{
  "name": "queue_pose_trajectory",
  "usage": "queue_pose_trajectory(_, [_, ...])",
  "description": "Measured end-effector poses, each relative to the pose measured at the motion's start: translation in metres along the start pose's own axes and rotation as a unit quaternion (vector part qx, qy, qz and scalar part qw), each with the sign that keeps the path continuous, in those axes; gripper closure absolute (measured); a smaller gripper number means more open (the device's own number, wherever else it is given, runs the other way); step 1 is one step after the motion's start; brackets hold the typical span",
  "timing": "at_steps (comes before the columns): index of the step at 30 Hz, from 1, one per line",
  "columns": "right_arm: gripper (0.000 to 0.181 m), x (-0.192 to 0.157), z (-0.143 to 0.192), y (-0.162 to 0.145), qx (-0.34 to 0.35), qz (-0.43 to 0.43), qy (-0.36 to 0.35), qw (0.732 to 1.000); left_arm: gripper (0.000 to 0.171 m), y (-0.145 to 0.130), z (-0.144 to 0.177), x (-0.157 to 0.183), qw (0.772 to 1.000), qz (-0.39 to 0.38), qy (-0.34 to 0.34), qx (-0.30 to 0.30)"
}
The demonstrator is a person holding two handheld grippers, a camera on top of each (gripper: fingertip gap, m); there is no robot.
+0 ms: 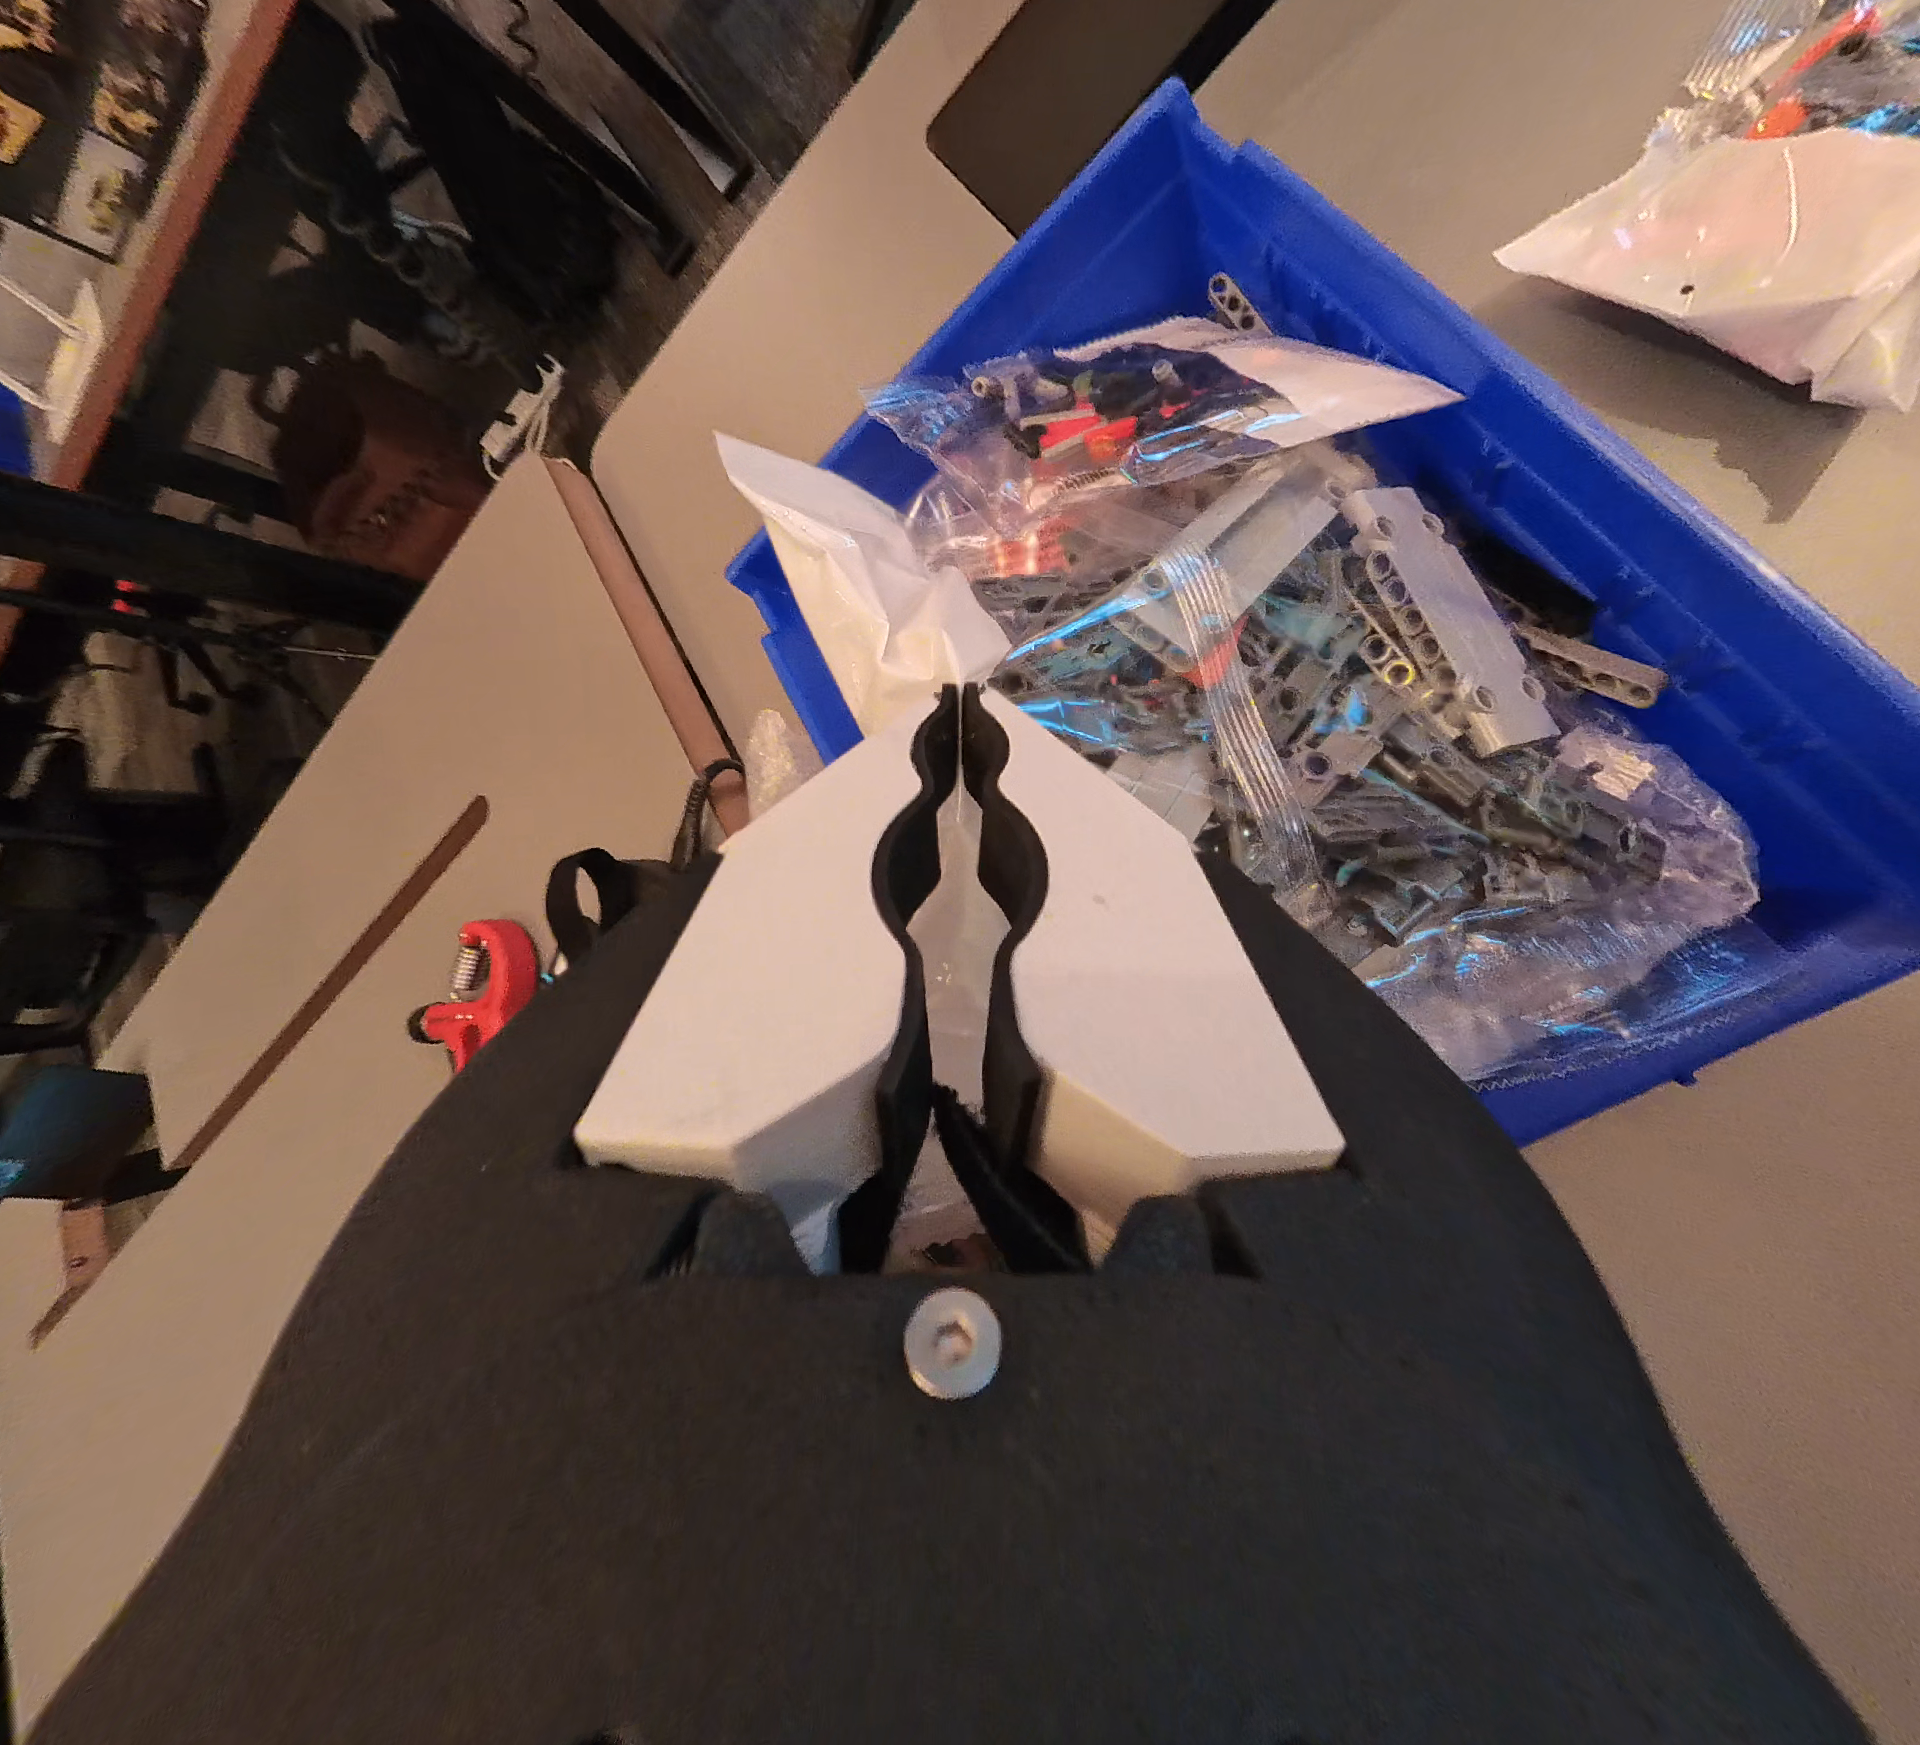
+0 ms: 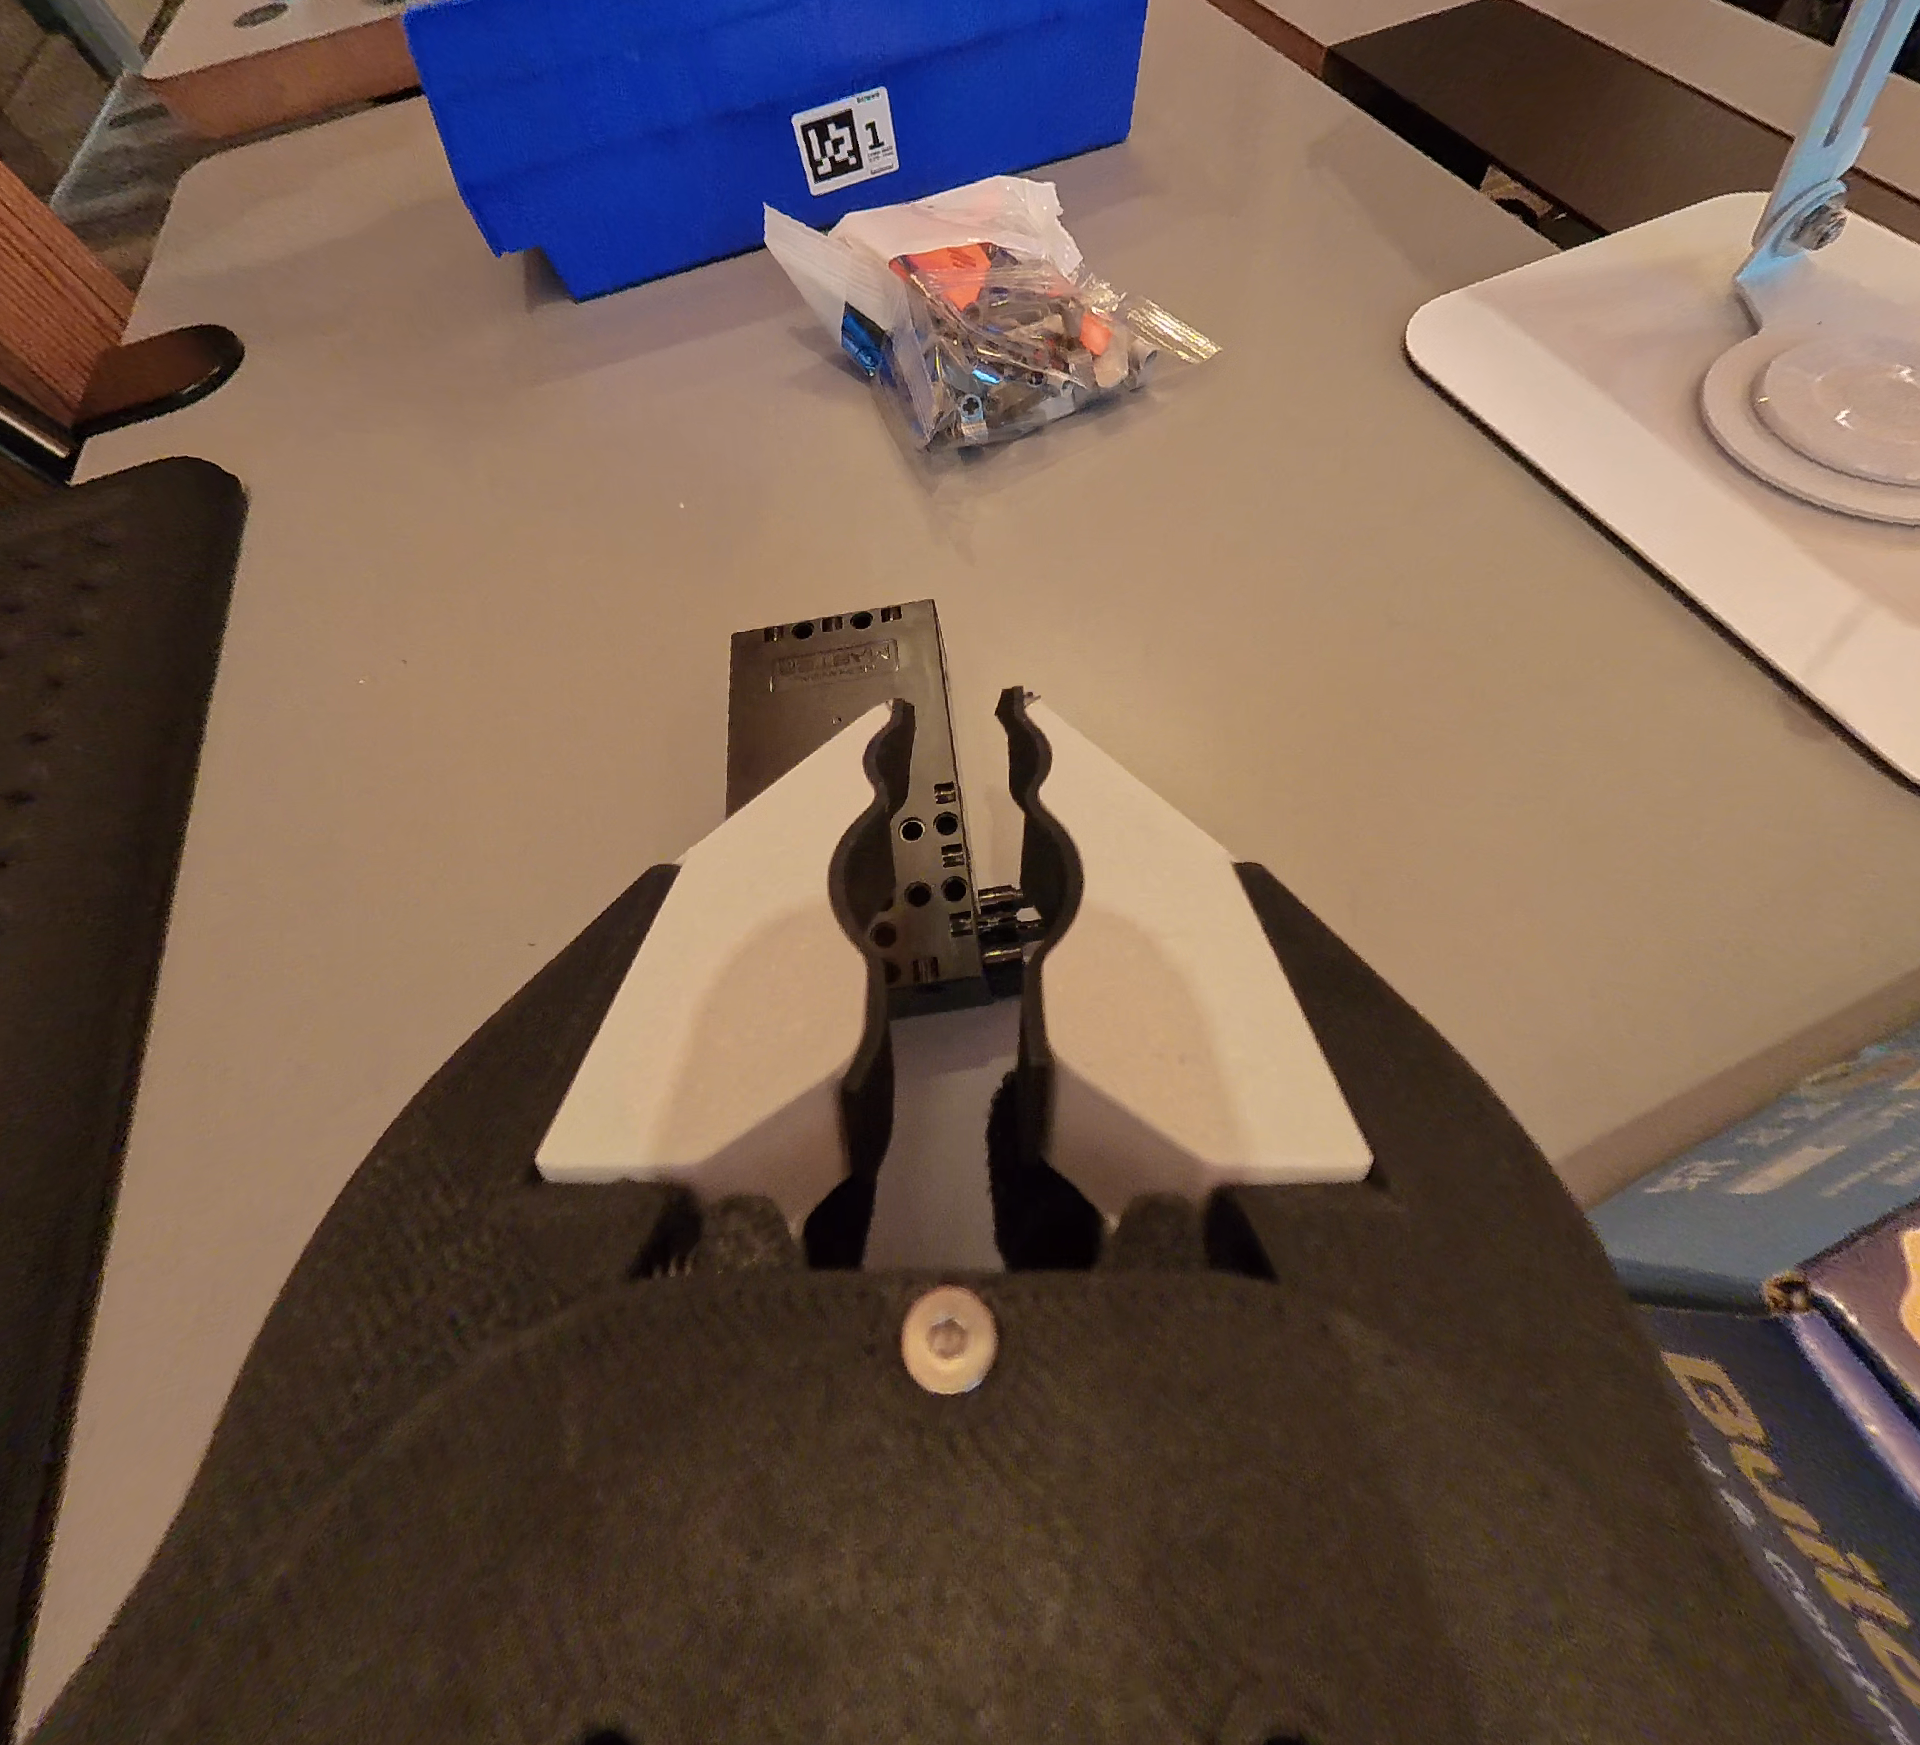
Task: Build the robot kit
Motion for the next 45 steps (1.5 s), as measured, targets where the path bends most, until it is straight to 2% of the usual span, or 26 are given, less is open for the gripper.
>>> queue_pose_trajectory(12, [0.164,-0.003,0.0,0.002,0.001,0.005,0.002,1.0,0.171,0.032,0.021,-0.027,0.998,0.004,0.042,0.043])
queue_pose_trajectory(26, [0.164,-0.002,0.001,0.004,0.004,0.006,0.001,1.0,0.171,0.051,0.043,-0.052,0.994,0.0,0.083,0.076])
queue_pose_trajectory(34, [0.164,-0.002,0.0,0.002,0.0,0.004,0.002,1.0,0.171,0.062,0.057,-0.059,0.987,0.02,0.108,0.116])
queue_pose_trajectory(45, [0.164,-0.001,0.0,0.002,0.0,0.002,0.001,1.0,0.171,0.082,0.06,-0.063,0.983,0.024,0.115,0.14])
Point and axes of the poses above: each gripper's, where its closed fingertips meet, z back along the fingers, y out of its top, x = y × z across the jaws, the point moved 1 cm from there along z, back along the fingers, and after that the axes turned 12 degrees about y, right-handed, at the moved point
